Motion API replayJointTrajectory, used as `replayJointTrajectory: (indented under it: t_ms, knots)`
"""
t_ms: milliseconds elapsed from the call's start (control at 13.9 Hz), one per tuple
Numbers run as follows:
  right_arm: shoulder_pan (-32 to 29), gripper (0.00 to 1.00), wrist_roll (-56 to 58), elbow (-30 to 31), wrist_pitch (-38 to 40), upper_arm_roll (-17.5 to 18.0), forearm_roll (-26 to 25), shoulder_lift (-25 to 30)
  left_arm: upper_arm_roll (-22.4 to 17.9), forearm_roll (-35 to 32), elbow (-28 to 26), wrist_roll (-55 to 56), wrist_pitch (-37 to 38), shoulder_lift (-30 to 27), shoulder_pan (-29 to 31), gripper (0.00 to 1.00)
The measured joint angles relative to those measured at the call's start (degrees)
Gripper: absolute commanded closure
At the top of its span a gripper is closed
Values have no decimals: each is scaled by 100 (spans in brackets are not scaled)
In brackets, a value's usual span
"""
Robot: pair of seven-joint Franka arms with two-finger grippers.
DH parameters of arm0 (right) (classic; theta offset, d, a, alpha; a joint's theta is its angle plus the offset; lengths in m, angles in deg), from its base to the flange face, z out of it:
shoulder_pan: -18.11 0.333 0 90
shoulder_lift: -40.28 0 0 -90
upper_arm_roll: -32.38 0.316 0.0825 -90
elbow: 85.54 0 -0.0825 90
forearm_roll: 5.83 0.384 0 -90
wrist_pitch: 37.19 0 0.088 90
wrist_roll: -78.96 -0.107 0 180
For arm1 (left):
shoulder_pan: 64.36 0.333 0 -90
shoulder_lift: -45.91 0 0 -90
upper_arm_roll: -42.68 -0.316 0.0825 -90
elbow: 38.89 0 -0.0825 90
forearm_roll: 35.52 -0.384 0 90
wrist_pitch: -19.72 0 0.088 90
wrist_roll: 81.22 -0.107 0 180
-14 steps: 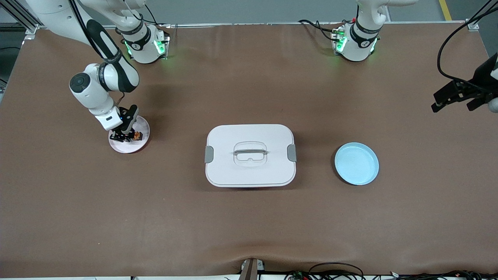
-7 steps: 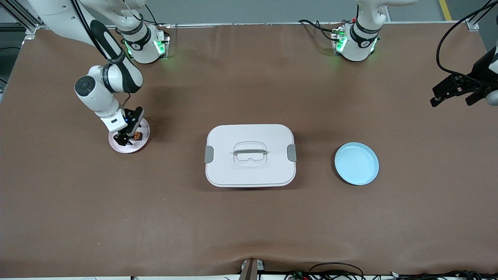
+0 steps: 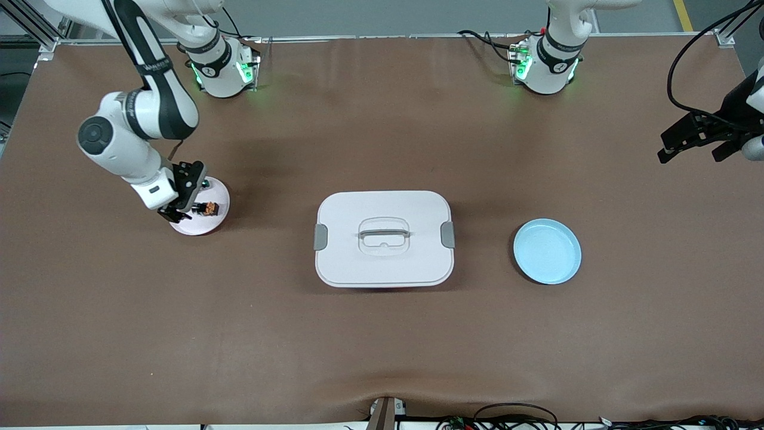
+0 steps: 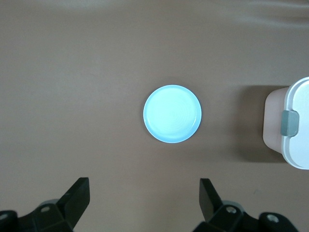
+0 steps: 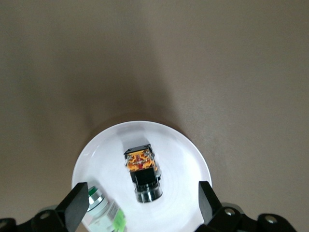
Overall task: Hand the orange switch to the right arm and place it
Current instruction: 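Open the right gripper and raise it away from the plate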
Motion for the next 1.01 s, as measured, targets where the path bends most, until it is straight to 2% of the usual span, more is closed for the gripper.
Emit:
replayJointTrajectory:
  t_ms: [288,577,1009]
  knots:
    - [1,0,-1098,-1073,1449,5,-4,252,9,0,50,-1,28,47,-17,0]
    - [-1,0,-2915,-2162,2588,-1,-10,234,9,-2,55,-305,31,62,-13,0]
    - [-19,0,-5148,-2987,2956,-67,-138,44,8,-2,56,-479,34,85,5,0]
